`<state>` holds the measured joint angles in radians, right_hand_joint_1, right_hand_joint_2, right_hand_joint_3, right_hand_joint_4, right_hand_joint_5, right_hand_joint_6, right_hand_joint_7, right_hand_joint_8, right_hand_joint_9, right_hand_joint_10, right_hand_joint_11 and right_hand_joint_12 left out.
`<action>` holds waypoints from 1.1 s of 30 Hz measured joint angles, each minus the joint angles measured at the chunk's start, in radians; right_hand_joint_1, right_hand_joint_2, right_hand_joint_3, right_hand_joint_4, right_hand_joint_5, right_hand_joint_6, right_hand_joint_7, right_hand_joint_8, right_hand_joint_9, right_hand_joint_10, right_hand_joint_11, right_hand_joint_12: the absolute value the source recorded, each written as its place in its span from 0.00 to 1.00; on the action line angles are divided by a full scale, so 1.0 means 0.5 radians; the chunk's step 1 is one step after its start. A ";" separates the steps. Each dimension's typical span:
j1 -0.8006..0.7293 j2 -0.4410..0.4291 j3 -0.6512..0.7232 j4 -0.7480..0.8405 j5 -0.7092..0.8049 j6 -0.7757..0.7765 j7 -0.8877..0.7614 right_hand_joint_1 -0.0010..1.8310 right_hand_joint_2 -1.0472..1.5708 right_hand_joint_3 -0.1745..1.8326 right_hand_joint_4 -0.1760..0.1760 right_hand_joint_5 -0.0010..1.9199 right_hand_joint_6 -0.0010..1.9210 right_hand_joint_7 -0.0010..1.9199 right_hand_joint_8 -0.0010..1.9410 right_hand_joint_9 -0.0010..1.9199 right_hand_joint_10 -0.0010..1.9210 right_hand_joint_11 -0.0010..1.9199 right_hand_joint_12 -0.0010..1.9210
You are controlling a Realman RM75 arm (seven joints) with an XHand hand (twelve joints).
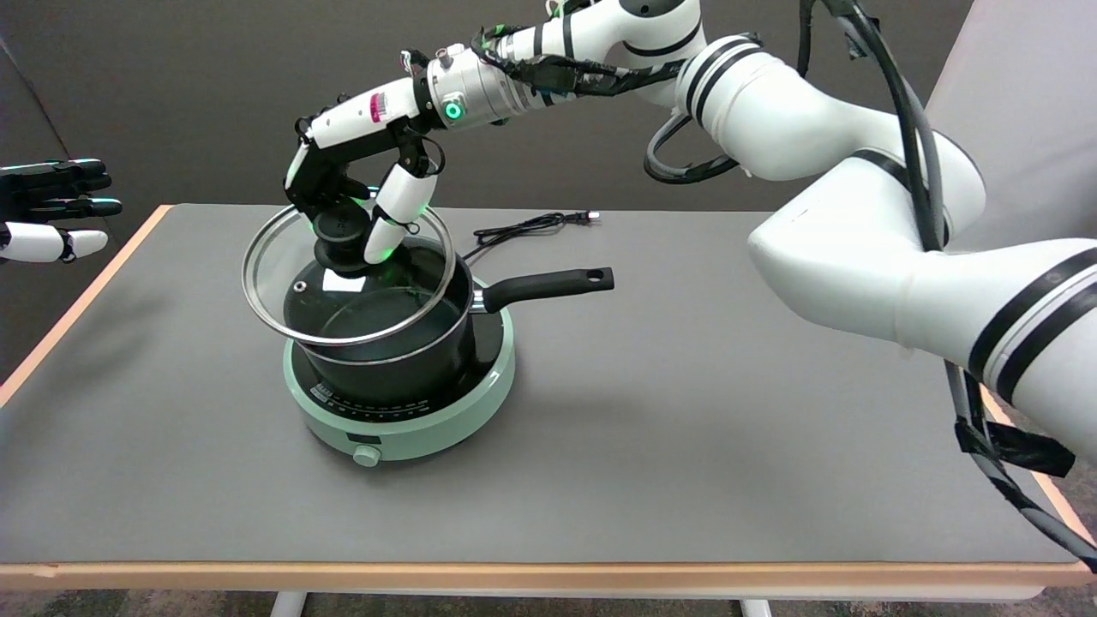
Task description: Place the pot lid onto the soup pot.
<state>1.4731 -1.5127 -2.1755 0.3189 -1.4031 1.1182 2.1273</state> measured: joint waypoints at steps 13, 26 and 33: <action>-0.023 -0.024 0.018 -0.046 -0.071 -0.049 0.003 0.64 0.87 0.12 0.18 0.31 0.74 0.44 0.72 0.32 0.99 0.01 0.97; -0.052 -0.023 0.028 -0.063 -0.135 -0.057 0.005 0.64 0.87 0.13 0.20 0.31 0.75 0.44 0.73 0.32 0.98 0.00 0.96; -0.057 -0.022 0.035 -0.068 -0.152 -0.073 0.006 0.64 0.87 0.13 0.20 0.31 0.75 0.44 0.72 0.32 0.98 0.01 0.96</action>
<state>1.4446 -1.5237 -2.1582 0.2850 -1.4790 1.0819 2.1304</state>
